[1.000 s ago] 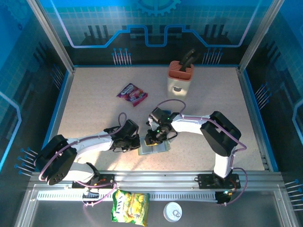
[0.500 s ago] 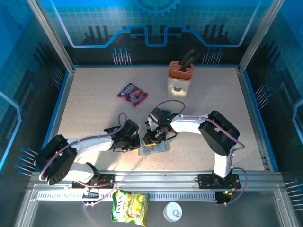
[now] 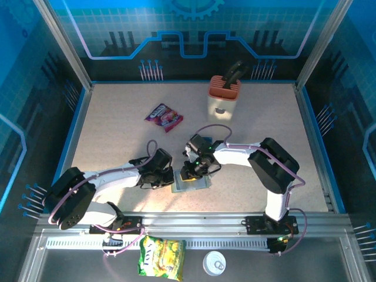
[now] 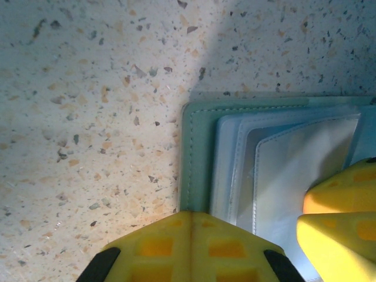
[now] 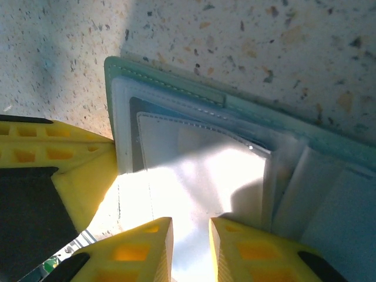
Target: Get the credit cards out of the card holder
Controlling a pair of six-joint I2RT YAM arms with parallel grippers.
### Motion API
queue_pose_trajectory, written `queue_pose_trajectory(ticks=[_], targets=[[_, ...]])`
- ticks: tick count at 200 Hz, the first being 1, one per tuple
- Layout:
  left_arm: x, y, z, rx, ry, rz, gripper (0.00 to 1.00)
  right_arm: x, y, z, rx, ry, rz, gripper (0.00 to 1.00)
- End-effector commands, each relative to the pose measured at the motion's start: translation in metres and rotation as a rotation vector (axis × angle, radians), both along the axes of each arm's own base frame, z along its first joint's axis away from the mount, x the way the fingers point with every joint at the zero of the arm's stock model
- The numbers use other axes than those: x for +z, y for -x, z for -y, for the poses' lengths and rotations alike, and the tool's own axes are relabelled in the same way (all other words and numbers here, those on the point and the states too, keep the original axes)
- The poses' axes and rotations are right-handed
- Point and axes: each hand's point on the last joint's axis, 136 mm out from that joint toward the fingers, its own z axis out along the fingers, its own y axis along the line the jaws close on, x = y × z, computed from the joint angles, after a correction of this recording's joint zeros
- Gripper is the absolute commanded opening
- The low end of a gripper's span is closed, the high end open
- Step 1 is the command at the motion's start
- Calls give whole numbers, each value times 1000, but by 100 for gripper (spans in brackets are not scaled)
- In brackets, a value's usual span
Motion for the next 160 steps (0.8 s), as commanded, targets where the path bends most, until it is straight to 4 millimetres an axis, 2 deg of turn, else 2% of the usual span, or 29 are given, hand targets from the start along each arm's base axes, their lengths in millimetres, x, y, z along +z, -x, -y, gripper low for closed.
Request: queue_pose_trajectory(ticks=[1,34,72,86,112,121,160], targets=[[-12,11,-18,20,-82,-61,0,-7,5,11,-9,-6,-37,24],[-3,7,-17,12,-78,-40,0,-3,4,7,-22,-104,-46,24],[33,-8,-4,18,19,70,0,-5,4,13,-32,-125,-53,23],[41,-11,2,17,52,83,1,-7,4,16,-37,-125,-57,23],[42,-12,17,4,123,67,7,-7,1,16,-39,-137,-59,22],[39,-12,20,10,143,54,9,-13,7,22,-41,-125,-75,22],[28,-9,31,18,206,21,23,-18,5,26,-55,-130,-79,22]])
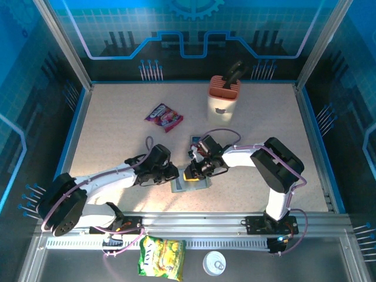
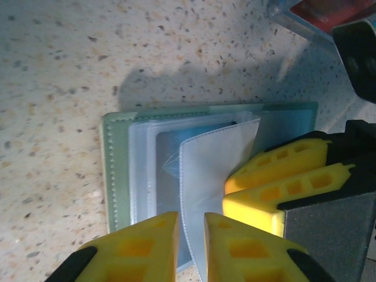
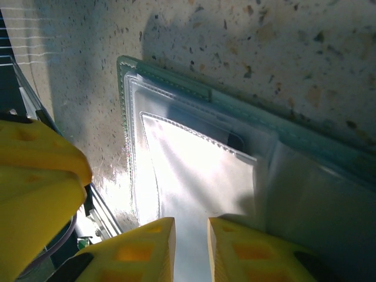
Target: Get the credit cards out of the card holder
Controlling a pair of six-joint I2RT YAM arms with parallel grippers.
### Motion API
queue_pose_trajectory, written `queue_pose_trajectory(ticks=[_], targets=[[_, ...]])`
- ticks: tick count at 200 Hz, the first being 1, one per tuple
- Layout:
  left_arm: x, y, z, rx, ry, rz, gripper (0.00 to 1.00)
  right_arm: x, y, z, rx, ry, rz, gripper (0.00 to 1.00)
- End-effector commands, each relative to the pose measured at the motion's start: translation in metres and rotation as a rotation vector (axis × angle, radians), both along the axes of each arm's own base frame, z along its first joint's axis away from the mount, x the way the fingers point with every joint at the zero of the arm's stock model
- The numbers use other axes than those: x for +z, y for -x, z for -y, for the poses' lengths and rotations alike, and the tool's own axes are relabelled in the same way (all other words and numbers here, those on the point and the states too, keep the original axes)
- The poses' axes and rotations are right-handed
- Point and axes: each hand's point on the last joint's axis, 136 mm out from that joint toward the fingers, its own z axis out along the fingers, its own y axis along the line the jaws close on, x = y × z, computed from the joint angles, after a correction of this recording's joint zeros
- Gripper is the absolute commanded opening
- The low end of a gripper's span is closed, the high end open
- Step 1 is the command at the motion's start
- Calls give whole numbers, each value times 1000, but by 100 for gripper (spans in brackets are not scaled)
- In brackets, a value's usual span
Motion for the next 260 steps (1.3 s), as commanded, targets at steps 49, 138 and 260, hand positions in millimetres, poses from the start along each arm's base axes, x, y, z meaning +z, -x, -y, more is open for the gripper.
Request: queue_pose_trajectory(ticks=[49,138,260], targets=[[-17,6,11,10,74,-68,24,-20,9,17,-24,36,-57,22],[-30,10,14,45,123,-100,23,-21,11,15,-18,-40,-57,20],[-14,2,18,30,138,-66,13,10,8,10,-47,-105,-31,25]])
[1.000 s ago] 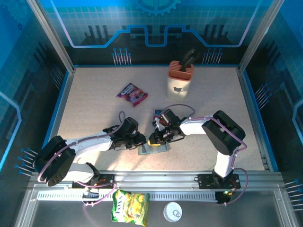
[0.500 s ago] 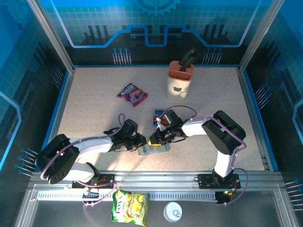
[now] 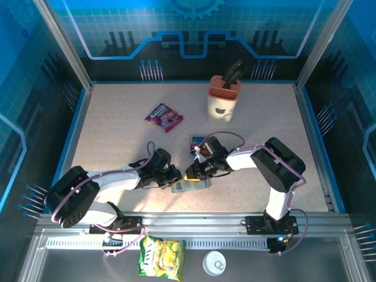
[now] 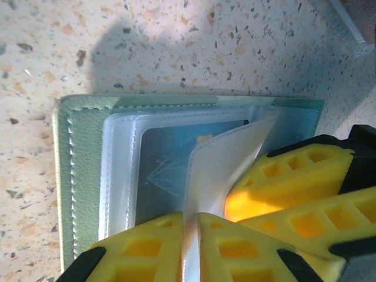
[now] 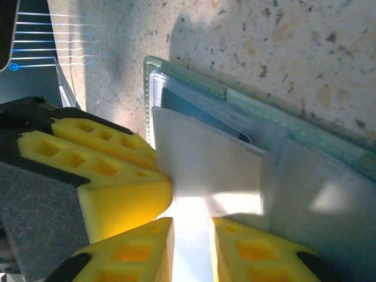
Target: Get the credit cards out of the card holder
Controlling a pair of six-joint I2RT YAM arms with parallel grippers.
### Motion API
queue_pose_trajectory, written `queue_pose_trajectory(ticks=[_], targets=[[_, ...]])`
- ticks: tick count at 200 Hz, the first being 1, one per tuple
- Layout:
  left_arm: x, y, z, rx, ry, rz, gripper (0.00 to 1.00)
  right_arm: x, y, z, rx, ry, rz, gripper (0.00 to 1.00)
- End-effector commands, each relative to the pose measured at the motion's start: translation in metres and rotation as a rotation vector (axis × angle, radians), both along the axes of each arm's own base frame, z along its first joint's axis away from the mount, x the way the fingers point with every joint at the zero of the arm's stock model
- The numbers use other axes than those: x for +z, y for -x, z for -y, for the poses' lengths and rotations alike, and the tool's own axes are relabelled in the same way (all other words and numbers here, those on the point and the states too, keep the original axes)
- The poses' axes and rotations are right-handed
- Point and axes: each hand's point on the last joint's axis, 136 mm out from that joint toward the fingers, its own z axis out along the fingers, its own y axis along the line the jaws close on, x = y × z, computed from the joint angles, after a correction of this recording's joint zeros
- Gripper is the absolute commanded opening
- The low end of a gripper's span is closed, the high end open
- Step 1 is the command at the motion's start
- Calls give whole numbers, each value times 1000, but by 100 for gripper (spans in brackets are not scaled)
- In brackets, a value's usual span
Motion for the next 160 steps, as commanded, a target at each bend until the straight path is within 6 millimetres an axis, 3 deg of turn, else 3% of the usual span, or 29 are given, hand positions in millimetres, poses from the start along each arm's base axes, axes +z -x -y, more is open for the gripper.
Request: queue_pose_trajectory(ticks=[1,87,160], targets=[[10,-3,1,-21,-2,13,13,6,7,9,-33,26,-33,25],[37,-15,18,-67,38,58,17,63,-10,33,-121,101,135,29],[40,-27,48,-119,89,52,15,73,-13,58,-184,120,156,30]])
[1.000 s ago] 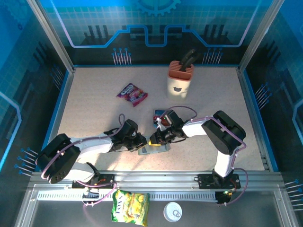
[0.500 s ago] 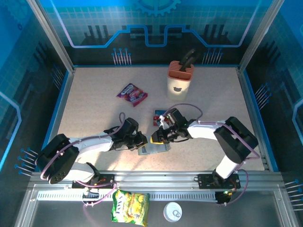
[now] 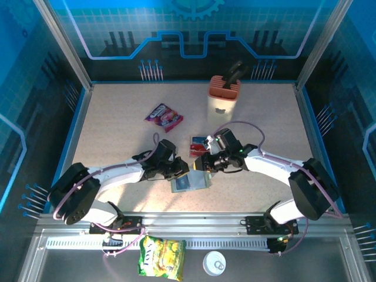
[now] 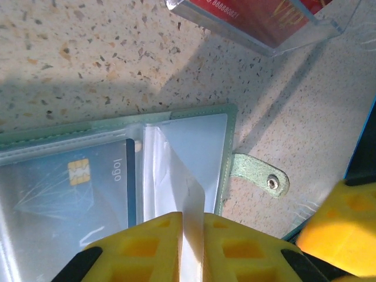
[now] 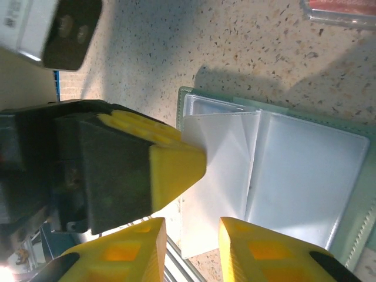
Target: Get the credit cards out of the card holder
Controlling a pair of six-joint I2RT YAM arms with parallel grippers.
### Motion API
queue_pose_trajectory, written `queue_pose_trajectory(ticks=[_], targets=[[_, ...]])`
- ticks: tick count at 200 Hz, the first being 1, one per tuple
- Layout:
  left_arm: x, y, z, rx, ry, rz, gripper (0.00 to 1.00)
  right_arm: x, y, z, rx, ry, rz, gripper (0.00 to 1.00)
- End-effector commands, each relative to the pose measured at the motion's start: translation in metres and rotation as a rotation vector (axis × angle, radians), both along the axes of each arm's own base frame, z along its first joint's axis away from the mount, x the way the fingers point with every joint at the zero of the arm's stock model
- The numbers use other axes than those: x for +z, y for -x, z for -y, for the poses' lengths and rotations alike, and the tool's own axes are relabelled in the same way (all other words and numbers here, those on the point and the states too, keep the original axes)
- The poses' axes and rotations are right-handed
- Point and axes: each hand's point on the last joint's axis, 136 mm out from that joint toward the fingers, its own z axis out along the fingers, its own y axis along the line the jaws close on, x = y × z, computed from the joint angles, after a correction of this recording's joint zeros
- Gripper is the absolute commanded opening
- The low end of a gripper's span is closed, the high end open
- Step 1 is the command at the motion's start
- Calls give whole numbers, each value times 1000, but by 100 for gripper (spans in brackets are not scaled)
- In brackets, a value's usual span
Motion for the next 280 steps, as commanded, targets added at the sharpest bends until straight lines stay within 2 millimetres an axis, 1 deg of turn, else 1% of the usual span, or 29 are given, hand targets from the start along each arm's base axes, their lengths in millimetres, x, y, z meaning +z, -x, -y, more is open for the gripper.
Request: queue_pose_trajectory(ticks=[1,52,79,117,135,166,185,226,261,280], targets=[[7,-4,17,-50,34,6,15,1,2,14,-24,25,7,30],[3,-8,42,-97,35,-6,15,-1,5,31,-59,36,5,30],[3,-11,53,-112,38,-7,21,0,6,38,-70,37,8,30],[3,-14,60,-122,40,-5,29,2,7,44,-78,45,11,31],[6,-14,59,-125,35,2,29,1,8,44,-76,46,7,31],[12,-15,51,-109,19,29,29,-1,8,40,-72,32,-6,31],[14,-14,41,-88,13,39,29,-3,7,36,-64,25,-13,31],[15,-8,11,-30,-16,56,26,-7,8,19,-25,22,-26,30],[10,4,-17,12,-61,52,22,-13,9,0,19,29,-38,29],[4,12,-30,35,-77,43,20,-18,11,-10,39,27,-51,29]])
